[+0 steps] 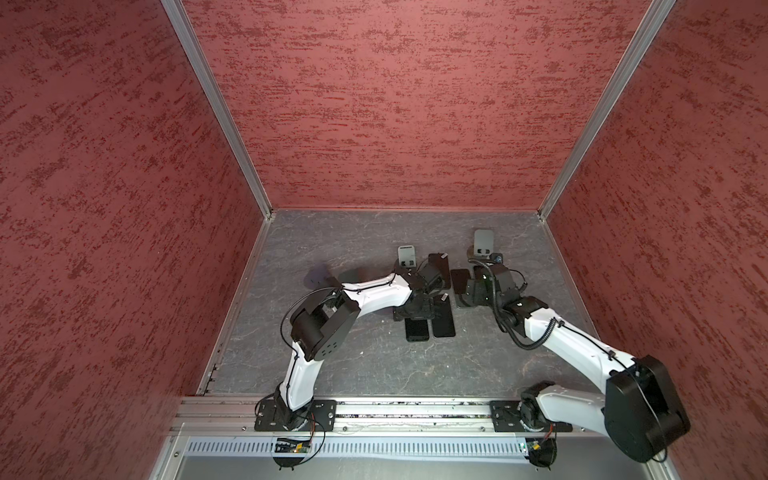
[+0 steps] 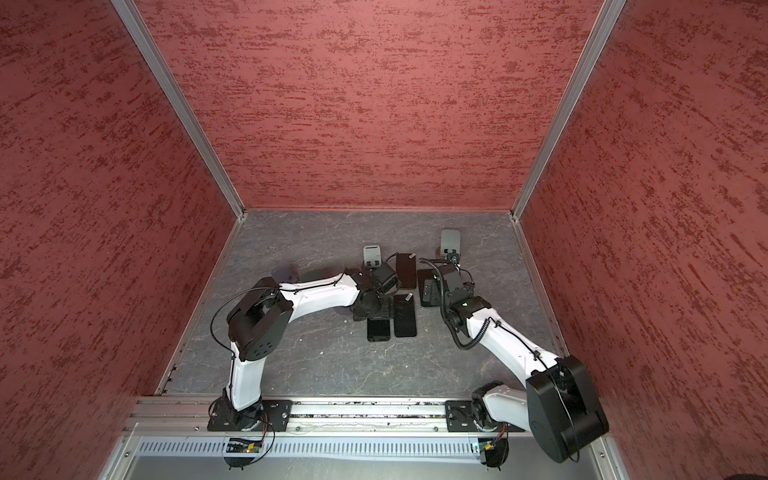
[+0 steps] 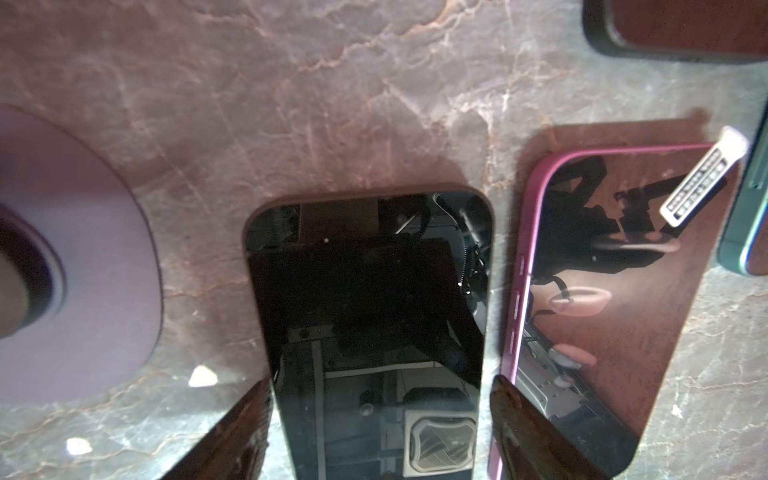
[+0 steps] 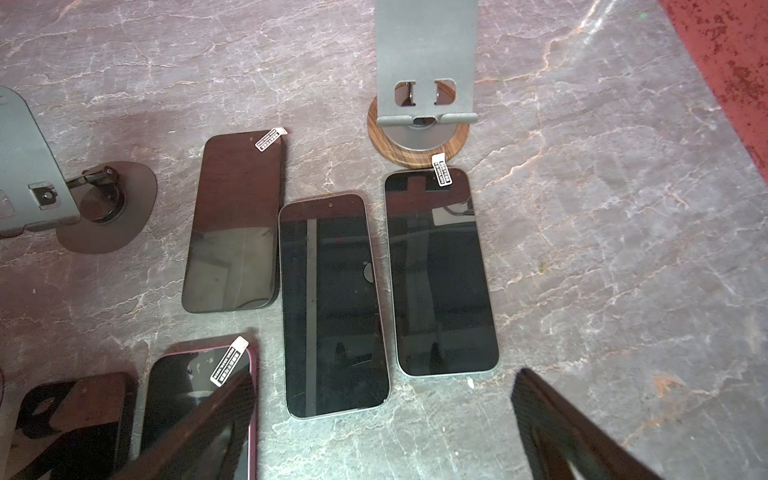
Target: Remove the phone from the phone stand
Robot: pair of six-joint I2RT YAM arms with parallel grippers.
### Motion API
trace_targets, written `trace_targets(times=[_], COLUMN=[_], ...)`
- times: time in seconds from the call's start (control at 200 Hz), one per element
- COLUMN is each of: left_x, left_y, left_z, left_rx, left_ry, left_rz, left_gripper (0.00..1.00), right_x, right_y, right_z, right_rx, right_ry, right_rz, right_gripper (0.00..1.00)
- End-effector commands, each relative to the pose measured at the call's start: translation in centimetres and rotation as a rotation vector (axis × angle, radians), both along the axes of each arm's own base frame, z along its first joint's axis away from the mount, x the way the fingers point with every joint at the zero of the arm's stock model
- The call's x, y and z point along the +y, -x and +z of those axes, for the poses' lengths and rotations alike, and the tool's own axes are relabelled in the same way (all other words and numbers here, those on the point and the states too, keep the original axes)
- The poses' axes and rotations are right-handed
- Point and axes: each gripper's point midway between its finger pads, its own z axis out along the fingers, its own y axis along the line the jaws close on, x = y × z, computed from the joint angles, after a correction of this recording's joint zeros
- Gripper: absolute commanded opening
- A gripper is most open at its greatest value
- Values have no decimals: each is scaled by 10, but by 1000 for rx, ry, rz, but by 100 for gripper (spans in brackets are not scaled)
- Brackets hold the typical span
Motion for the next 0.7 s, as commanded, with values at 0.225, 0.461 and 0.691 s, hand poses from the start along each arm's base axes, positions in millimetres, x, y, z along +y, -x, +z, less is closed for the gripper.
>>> trace_targets(times=[0.225, 0.461, 0.691], left_x=[20, 20, 18], left_y=[8, 2, 0], left_z=[-23, -7, 9], left_rx=[38, -44, -124], left_ry=[-70, -81, -90], left_rz=[-6, -13, -62], left_gripper=[83, 87, 91], right_x=[-1, 0, -1], right_y=[-1, -1, -2], right_z=[2, 1, -1], right_rx=[-17, -17, -6], right_ry=[-21, -25, -20], right_rz=[-4, -6, -10], right_gripper=[99, 99, 99])
